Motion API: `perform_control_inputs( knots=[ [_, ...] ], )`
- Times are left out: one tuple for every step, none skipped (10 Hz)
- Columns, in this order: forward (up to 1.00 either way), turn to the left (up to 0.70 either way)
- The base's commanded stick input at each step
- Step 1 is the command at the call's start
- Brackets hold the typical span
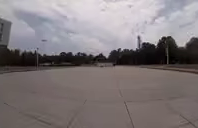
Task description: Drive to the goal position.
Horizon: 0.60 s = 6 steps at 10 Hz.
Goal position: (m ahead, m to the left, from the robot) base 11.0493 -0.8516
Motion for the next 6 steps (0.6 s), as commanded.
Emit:
perform_control_inputs(
  knots=[
    [0.7,0.0],
    [0.7,0.0],
    [0.7,0.0],
    [0.7,0.0],
    [0.7,0.0],
    [0.7,0.0]
  ],
)
